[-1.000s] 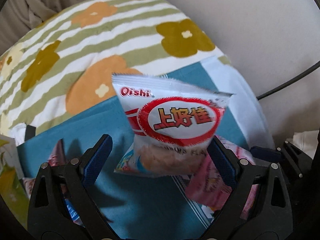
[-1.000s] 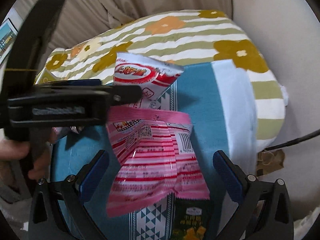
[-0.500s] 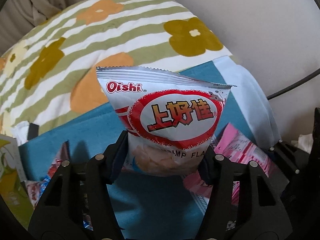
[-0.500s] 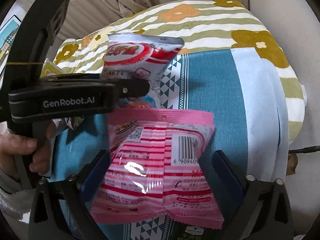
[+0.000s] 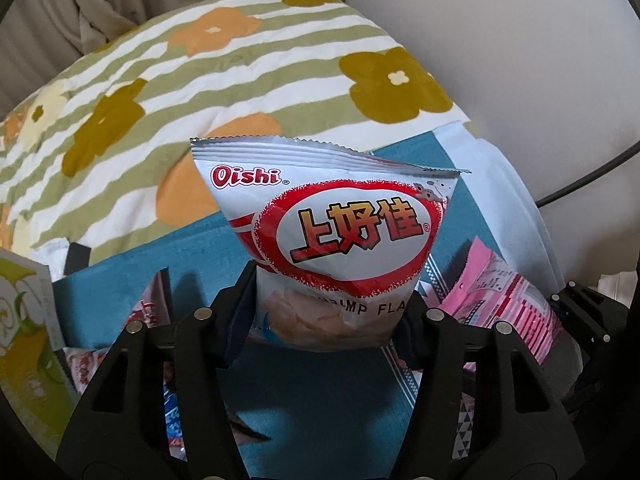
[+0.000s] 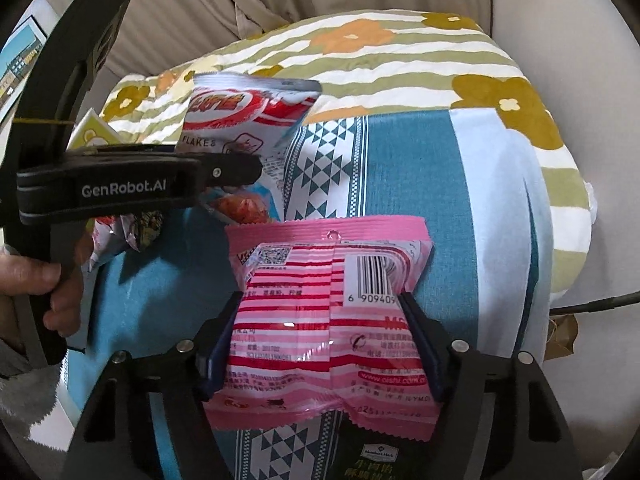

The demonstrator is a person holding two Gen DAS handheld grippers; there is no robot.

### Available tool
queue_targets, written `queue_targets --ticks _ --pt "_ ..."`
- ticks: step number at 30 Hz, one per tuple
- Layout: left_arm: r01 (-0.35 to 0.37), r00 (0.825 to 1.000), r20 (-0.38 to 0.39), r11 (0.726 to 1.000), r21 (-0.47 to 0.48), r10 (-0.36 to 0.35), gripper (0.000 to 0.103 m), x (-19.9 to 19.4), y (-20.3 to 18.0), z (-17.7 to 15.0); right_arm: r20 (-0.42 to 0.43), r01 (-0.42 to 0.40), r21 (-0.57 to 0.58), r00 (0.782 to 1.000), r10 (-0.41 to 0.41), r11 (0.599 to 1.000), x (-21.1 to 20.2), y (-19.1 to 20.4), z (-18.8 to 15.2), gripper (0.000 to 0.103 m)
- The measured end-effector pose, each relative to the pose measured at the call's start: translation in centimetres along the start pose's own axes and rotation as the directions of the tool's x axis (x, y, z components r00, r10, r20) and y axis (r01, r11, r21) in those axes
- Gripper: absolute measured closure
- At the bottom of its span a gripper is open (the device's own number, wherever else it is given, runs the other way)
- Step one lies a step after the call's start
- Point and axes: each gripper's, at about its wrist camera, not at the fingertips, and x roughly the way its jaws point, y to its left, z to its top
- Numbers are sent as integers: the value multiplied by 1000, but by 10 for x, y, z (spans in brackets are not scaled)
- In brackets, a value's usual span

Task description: Organize snacks

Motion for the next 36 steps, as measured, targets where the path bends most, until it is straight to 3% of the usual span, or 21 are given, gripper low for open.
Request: queue_targets --ticks 11,17,24,30,36 --pt "3 994 113 1000 8 -4 49 -77 -5 0 110 33 -5 993 -32 999 -53 19 0 34" --pt "12 983 184 1000 -17 -8 49 -136 14 -6 175 77 -27 982 -71 997 -90 45 9 34" --pt "1 967 253 997 -71 17 49 -209 66 -31 254 91 -78 965 -68 993 -125 106 26 34" --pt "-55 955 280 986 -158 99 49 -260 136 -71 308 55 -142 951 -8 988 -133 179 45 34" --pt "-119 949 254 956 -268 189 49 -286 213 -115 317 14 -211 947 55 977 -119 255 56 34"
